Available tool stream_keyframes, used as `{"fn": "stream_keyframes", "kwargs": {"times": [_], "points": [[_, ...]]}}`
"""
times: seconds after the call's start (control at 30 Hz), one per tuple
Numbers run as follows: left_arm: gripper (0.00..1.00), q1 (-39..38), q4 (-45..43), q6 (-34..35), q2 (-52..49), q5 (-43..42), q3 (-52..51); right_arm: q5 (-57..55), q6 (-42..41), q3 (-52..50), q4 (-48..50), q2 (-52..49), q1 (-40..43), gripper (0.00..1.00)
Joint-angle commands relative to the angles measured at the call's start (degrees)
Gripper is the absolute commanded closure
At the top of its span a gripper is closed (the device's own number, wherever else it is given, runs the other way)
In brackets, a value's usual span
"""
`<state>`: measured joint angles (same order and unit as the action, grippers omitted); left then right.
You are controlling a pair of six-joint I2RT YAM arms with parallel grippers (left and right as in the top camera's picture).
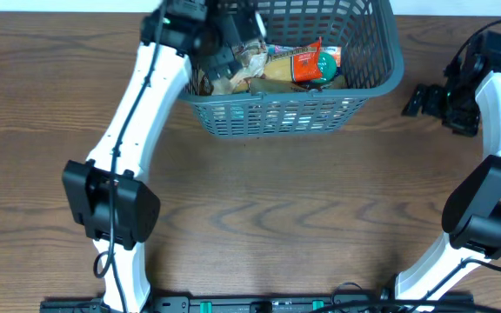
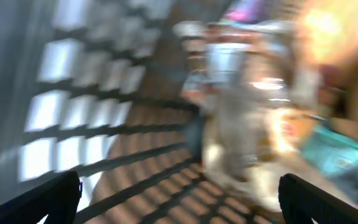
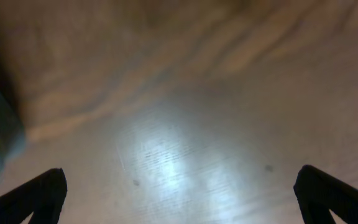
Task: Pack container
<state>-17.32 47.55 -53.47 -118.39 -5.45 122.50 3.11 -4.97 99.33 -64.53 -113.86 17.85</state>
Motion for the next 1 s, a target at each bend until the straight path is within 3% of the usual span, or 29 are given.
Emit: {"fn": "stream_keyframes", "kwargs": {"times": [0.0, 0.13, 0.33, 0.43, 0.57, 0.73, 0.97], "points": [[0.02, 3.4, -1.0, 9.3, 1.6, 1.5, 6.5, 0.4, -0.2, 6.5, 0.9, 0.4, -1.0, 0.01], [0.02, 6.6, 1.1, 18.4, 3.1, 1.6, 12.2, 0.3, 2.5, 18.4, -0.5, 1.0, -3.0, 0.01], [0.02, 8.0, 8.3, 24.7, 11.6, 4.1, 13.2, 0.1, 4.1, 34.3, -5.6, 3.7, -6.5, 0.01], [0.02, 9.0, 14.5, 33.9, 16.3, 9.0, 13.2, -0.1, 4.9, 37.2, -9.7, 5.5, -7.5, 0.01], [0.02, 11.8, 23.6, 42.8, 21.7, 9.2, 13.1, -0.1, 4.8, 37.2, -14.8, 9.4, -8.0, 0.01], [0.02, 14.8, 32.1, 44.8, 26.6, 9.2, 11.5, -0.2, 4.8, 37.2, -21.6, 14.1, -9.3, 0.01], [0.02, 15.7, 32.6, 44.3, 33.6, 9.2, 3.0, -2.8, 3.4, 36.8, -32.0, 17.3, -13.2, 0.01]]}}
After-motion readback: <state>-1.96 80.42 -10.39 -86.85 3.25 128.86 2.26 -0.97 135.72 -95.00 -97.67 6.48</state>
